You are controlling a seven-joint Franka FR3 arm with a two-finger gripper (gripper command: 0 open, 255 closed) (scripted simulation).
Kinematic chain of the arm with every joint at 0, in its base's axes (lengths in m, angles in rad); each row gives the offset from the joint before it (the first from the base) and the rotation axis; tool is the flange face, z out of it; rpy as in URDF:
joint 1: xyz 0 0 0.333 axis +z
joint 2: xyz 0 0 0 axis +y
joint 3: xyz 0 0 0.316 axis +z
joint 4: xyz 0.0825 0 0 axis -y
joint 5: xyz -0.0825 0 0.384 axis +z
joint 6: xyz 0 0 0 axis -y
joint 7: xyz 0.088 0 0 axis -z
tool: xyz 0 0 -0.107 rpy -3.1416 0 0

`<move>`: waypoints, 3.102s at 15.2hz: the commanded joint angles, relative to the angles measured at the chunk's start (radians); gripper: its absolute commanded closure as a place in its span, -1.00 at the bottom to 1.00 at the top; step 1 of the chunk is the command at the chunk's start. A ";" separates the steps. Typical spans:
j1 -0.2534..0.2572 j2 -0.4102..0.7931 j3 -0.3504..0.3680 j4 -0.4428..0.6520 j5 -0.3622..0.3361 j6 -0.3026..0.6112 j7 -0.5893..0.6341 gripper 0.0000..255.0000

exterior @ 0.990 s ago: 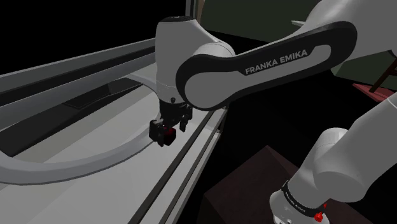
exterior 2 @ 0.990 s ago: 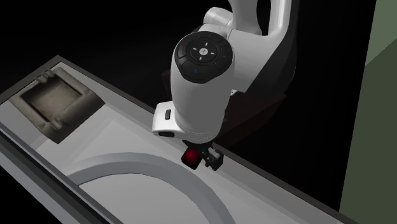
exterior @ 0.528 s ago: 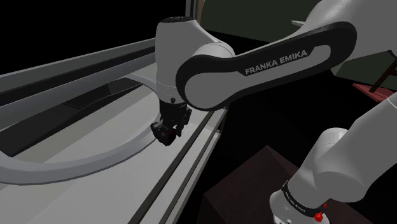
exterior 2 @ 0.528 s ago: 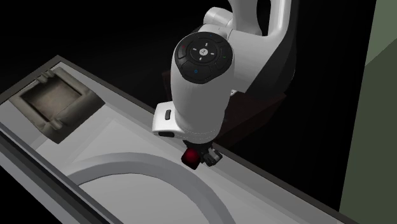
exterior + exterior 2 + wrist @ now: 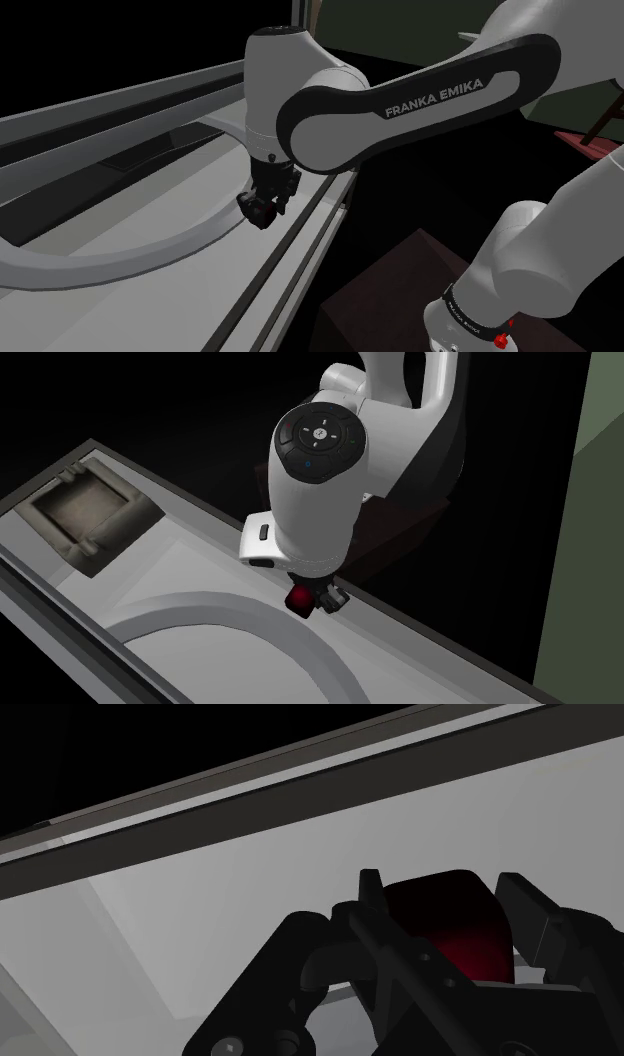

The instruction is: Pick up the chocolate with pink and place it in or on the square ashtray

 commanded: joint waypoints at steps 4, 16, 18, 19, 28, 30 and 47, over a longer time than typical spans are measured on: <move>0.000 -0.017 -0.006 0.039 0.005 -0.055 -0.006 1.00; -0.003 -0.047 -0.022 0.174 0.010 -0.218 -0.015 1.00; -0.004 -0.048 -0.024 0.200 0.010 -0.245 -0.015 1.00; -0.005 -0.048 -0.025 0.213 0.010 -0.258 -0.015 1.00; -0.052 -0.054 -0.108 0.251 -0.005 -0.308 -0.138 1.00; -0.071 -0.049 -0.139 0.253 -0.013 -0.306 -0.185 1.00; -0.234 0.150 -0.357 0.455 -0.077 -0.319 -0.545 1.00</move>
